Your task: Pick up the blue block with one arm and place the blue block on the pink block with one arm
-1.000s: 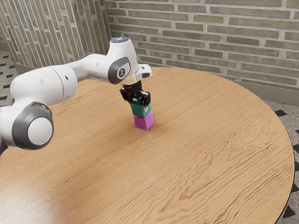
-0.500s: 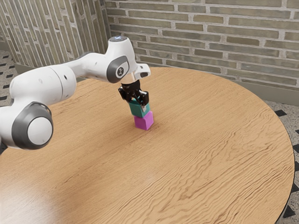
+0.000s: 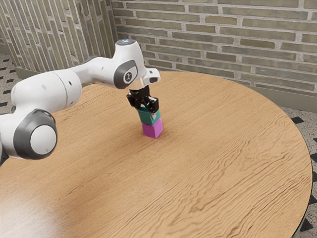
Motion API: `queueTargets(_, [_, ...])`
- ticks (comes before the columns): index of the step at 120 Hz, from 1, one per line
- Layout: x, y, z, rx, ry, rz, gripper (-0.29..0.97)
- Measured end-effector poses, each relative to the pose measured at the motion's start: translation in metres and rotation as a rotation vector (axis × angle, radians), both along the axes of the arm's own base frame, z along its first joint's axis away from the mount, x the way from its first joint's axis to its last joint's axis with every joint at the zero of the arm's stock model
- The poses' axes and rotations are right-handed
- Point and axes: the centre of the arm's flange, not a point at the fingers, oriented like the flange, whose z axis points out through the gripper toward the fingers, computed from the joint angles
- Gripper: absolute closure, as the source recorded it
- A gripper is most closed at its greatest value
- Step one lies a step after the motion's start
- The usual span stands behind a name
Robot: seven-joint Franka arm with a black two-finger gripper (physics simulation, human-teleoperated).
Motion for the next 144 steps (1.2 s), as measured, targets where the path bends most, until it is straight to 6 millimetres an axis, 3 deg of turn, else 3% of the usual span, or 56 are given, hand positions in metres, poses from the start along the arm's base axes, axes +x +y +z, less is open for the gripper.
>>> queueTargets(144, [0.0008,-0.0012,-0.0015,0.032,-0.010,0.118,0.33])
